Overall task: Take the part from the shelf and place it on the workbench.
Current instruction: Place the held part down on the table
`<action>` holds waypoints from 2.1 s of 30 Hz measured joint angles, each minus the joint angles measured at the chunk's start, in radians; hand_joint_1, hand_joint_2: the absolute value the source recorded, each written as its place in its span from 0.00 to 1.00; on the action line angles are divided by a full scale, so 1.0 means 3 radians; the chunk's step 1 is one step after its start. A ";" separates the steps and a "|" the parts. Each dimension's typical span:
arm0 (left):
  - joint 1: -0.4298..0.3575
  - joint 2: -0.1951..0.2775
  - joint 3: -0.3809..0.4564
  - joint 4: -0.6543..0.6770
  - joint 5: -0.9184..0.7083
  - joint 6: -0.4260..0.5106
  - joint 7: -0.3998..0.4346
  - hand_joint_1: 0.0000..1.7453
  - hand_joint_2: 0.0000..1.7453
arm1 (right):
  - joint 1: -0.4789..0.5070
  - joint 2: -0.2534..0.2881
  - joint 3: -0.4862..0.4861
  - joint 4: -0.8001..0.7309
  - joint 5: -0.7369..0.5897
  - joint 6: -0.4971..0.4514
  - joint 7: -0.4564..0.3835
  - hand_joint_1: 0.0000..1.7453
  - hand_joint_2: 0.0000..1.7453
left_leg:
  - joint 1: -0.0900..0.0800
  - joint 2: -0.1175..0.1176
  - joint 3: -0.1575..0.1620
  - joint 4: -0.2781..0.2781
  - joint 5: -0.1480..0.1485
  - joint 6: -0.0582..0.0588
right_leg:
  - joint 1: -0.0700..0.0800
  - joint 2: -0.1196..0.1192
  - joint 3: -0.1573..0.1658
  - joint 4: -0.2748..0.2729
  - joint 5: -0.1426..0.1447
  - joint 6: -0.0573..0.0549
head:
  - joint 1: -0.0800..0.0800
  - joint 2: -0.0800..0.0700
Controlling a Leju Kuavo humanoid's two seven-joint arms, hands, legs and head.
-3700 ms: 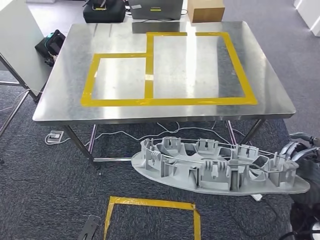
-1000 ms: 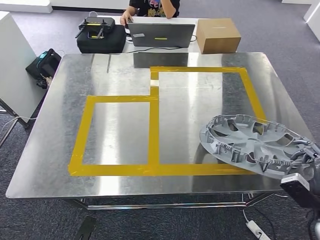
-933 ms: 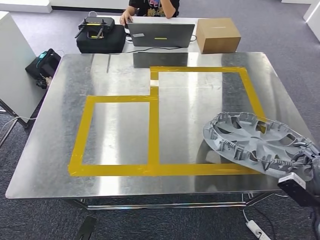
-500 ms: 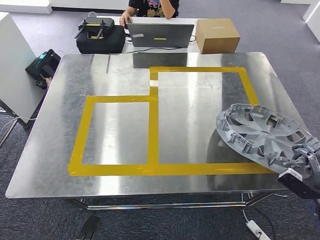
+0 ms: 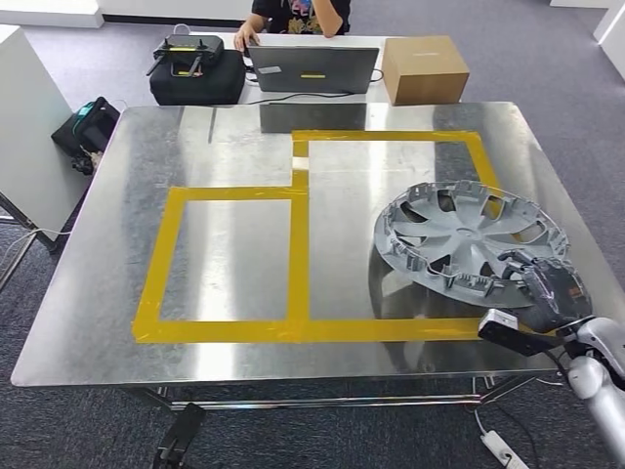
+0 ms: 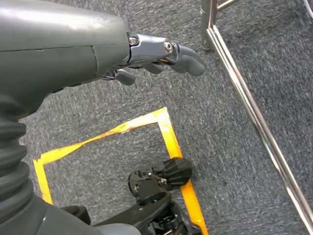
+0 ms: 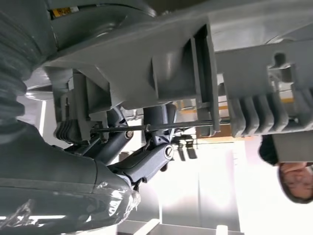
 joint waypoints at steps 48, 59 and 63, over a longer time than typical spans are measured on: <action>-0.0009 -0.0020 -0.0034 -0.0012 -0.0313 0.0125 -0.0210 0.00 0.00 | -0.0745 0.0096 0.1159 0.0510 -0.0615 -0.0300 0.0315 0.00 0.00 | 0.0003 -0.0010 -0.0009 -0.0001 0.0014 -0.0009 | 0.0000 -0.0013 -0.0020 0.0011 0.0004 -0.0008 | -0.0001 0.0000; 0.0016 -0.0015 0.0079 -0.0012 -0.0298 0.0129 -0.0239 0.00 0.00 | 0.0071 -0.0148 0.0209 -0.0984 -0.1475 0.0126 -0.0001 0.00 0.00 | 0.0002 -0.0011 -0.0010 -0.0001 0.0012 -0.0010 | 0.0000 -0.0012 -0.0022 0.0010 0.0003 -0.0009 | 0.0000 0.0000; 0.0017 -0.0015 0.0094 -0.0012 -0.0298 0.0128 -0.0240 0.00 0.00 | 0.0174 -0.0174 0.0071 -0.1180 -0.1490 0.0152 -0.0013 0.00 0.00 | 0.0002 -0.0010 -0.0010 -0.0001 0.0013 -0.0011 | 0.0000 -0.0012 -0.0022 0.0010 0.0003 -0.0009 | -0.0001 0.0000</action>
